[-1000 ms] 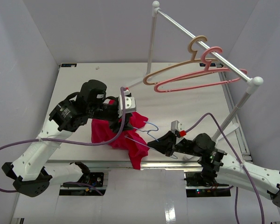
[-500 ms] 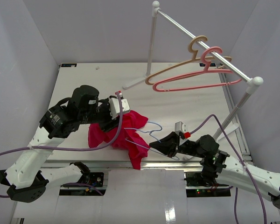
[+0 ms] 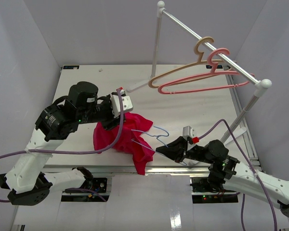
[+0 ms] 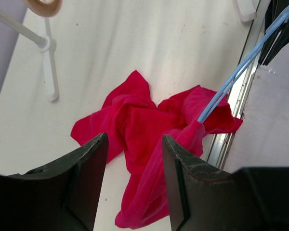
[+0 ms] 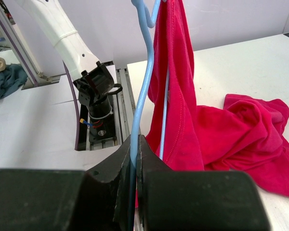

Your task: Place the t-shirt on the hanger

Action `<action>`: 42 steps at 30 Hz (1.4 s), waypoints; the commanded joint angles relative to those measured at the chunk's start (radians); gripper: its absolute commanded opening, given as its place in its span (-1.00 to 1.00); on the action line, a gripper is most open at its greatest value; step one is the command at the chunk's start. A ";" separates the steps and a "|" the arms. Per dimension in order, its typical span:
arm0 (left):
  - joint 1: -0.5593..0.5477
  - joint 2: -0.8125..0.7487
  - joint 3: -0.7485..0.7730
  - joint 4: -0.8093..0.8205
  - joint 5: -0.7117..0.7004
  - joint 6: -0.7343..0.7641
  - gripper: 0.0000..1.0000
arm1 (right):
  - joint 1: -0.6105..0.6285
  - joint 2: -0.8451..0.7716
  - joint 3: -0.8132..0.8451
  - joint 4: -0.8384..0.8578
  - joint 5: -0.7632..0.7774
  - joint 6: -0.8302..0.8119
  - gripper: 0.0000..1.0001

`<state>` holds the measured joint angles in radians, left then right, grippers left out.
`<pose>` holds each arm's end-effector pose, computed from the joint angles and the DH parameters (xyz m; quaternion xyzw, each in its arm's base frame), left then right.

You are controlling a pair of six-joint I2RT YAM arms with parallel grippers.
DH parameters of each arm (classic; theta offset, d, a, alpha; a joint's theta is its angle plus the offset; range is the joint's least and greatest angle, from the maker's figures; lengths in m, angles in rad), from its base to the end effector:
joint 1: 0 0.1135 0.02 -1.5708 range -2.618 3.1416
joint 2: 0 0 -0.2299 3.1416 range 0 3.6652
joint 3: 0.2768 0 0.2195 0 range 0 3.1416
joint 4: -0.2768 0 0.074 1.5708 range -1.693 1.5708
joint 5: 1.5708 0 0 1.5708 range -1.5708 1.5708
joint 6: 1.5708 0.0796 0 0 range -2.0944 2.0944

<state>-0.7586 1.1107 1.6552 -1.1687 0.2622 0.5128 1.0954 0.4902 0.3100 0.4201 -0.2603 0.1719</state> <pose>0.1236 -0.1456 0.3920 0.5719 0.6747 -0.1709 0.4342 0.0652 0.1714 0.2788 -0.3641 0.5026 0.5264 0.5811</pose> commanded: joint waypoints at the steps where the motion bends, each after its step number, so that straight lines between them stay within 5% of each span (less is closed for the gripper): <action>1: -0.002 -0.019 0.016 -0.037 0.079 0.016 0.18 | 0.006 -0.032 -0.010 0.062 0.016 -0.008 -0.84; 8: -0.004 -0.066 -0.165 -0.035 0.103 0.048 0.21 | 0.006 -0.003 -0.026 0.089 -0.002 -0.007 -0.84; 22: -0.004 -0.010 -0.175 -0.068 0.198 0.114 0.21 | 0.006 -0.048 -0.023 0.066 0.000 -0.005 -0.84; 24: -0.003 0.010 -0.171 -0.083 0.232 0.128 -0.03 | 0.007 -0.040 -0.018 0.070 -0.003 -0.005 -0.84; 27: -0.005 0.027 -0.171 -0.097 0.328 0.153 -0.99 | 0.006 -0.026 -0.015 0.084 -0.005 -0.005 -0.84; 34: -0.008 0.044 -0.130 -0.013 0.548 0.152 -1.00 | 0.006 0.040 0.009 0.115 -0.001 -0.027 -0.84; 42: -0.008 0.088 -0.186 0.040 0.584 0.115 -0.77 | 0.006 0.057 0.074 0.090 -0.010 -0.039 -0.84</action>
<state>-0.7553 1.1793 1.4841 -1.2640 0.6949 0.6466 1.0889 0.5466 0.3058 0.4107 -0.2497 0.1561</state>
